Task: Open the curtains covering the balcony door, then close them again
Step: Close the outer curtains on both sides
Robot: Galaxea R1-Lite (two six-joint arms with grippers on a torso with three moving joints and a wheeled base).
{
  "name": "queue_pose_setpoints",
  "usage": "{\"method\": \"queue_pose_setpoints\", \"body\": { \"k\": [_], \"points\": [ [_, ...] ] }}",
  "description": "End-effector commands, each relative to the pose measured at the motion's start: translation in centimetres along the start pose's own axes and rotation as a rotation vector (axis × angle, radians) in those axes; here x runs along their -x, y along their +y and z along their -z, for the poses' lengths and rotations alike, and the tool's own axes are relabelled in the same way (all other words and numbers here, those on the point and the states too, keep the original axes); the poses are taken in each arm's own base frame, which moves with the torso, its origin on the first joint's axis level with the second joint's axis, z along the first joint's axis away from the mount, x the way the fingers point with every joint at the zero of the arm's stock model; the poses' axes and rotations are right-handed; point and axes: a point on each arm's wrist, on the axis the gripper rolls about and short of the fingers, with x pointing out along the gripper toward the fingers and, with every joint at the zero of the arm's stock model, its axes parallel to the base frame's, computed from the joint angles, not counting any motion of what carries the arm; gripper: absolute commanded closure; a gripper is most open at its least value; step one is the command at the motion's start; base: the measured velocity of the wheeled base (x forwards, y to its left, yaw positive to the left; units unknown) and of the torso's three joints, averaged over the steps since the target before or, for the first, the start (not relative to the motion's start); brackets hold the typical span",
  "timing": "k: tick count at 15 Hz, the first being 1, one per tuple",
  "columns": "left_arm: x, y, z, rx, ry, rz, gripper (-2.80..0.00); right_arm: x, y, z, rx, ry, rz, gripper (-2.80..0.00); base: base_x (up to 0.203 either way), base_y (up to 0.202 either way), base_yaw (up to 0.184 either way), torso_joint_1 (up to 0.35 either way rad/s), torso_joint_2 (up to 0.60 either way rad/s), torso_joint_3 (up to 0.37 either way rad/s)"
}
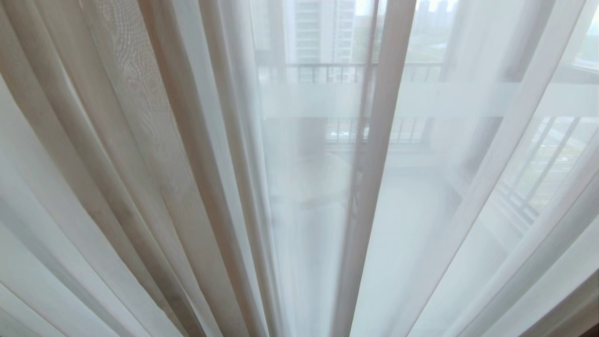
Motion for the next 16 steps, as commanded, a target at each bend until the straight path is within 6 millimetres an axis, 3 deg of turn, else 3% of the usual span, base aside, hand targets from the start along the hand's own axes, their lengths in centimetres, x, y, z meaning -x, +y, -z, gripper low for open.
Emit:
{"method": "queue_pose_setpoints", "body": {
  "k": [1,16],
  "points": [
    [0.00,0.00,0.02,0.002,0.000,-0.001,0.00,0.00,0.00,-0.01,0.001,-0.001,-0.001,0.00,0.000,0.185,-0.009,0.002,0.00,0.005],
    [0.00,0.00,0.00,0.003,-0.001,-0.001,0.00,0.00,0.00,-0.01,0.001,-0.001,-0.001,0.00,0.000,0.193,0.001,0.003,0.00,0.002]
  ]
}}
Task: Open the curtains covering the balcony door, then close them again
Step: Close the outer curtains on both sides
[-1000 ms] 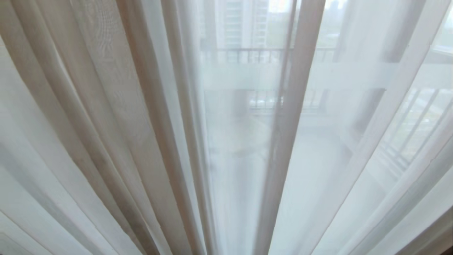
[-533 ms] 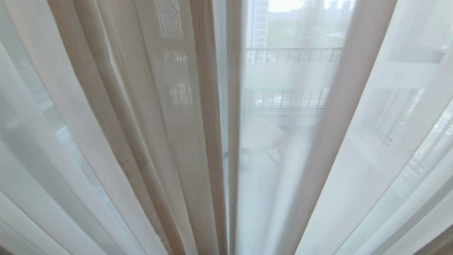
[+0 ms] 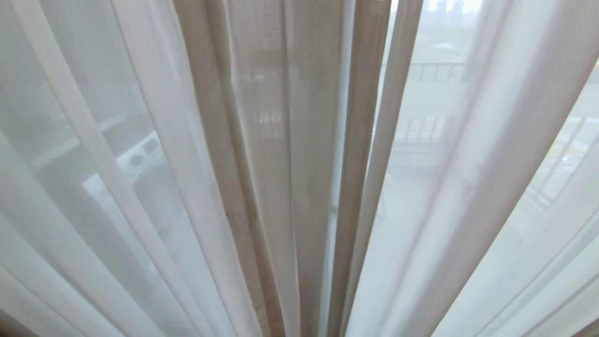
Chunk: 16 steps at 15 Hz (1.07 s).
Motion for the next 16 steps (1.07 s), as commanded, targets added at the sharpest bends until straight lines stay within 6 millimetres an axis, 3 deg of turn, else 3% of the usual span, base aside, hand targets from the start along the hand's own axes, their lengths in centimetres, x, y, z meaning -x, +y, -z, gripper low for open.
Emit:
{"method": "queue_pose_setpoints", "body": {
  "k": [1,16],
  "points": [
    [0.01,0.00,-0.02,0.001,-0.001,-0.001,0.00,0.00,0.00,0.00,0.001,0.000,-0.001,0.00,0.000,0.197,0.005,0.000,0.00,0.005],
    [0.00,0.00,0.02,0.000,0.000,-0.001,0.00,0.00,0.00,0.00,0.001,0.000,-0.001,0.00,0.000,0.192,0.000,0.003,0.00,0.002]
  ]
}}
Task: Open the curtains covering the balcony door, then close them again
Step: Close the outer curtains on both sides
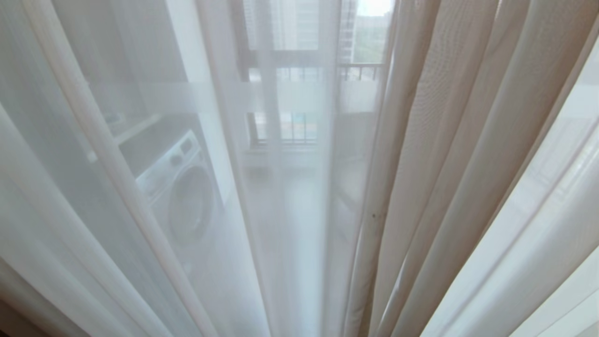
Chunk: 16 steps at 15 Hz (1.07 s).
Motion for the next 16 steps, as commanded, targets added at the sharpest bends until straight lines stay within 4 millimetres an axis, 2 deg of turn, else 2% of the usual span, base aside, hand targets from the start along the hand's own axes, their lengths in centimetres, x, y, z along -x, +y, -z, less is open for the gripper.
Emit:
{"method": "queue_pose_setpoints", "body": {
  "k": [1,16],
  "points": [
    [0.01,0.00,-0.03,0.001,-0.002,-0.001,0.00,0.00,0.00,0.00,0.001,0.000,-0.002,0.00,0.000,0.193,0.001,0.002,0.00,0.002],
    [0.01,0.00,-0.02,0.001,-0.001,-0.001,0.00,0.00,0.00,0.00,0.001,0.000,-0.002,0.00,0.000,0.192,0.001,0.003,0.00,0.003]
  ]
}}
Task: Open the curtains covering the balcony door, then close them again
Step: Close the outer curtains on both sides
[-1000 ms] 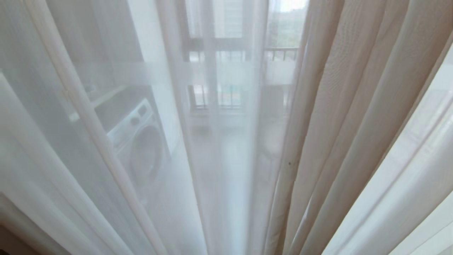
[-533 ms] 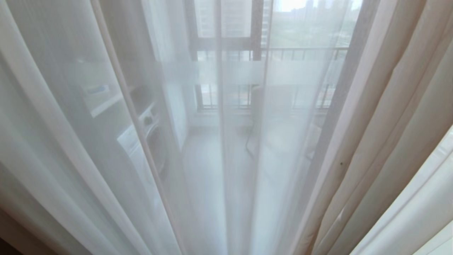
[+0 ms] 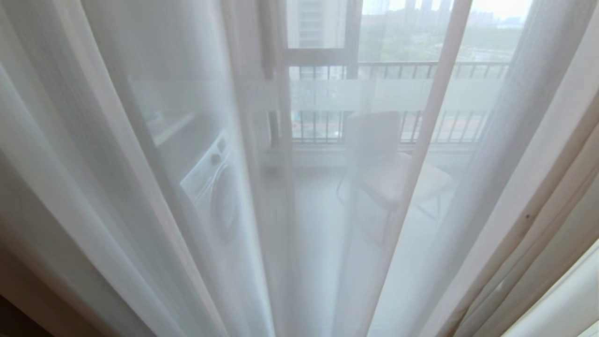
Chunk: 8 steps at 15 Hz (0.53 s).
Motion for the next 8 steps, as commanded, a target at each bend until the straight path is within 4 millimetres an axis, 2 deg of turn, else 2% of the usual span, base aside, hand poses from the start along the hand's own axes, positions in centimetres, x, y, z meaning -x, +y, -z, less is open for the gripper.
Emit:
{"method": "queue_pose_setpoints", "body": {
  "k": [1,8],
  "points": [
    [0.01,0.00,-0.02,0.001,-0.001,-0.001,0.00,0.00,0.00,0.00,0.001,0.000,-0.001,0.00,0.000,0.202,-0.001,0.002,0.00,0.007],
    [0.01,0.00,-0.02,0.001,-0.001,-0.001,0.00,0.00,0.00,0.00,0.001,0.000,-0.001,0.00,0.000,0.192,0.000,0.002,0.00,0.003]
  ]
}}
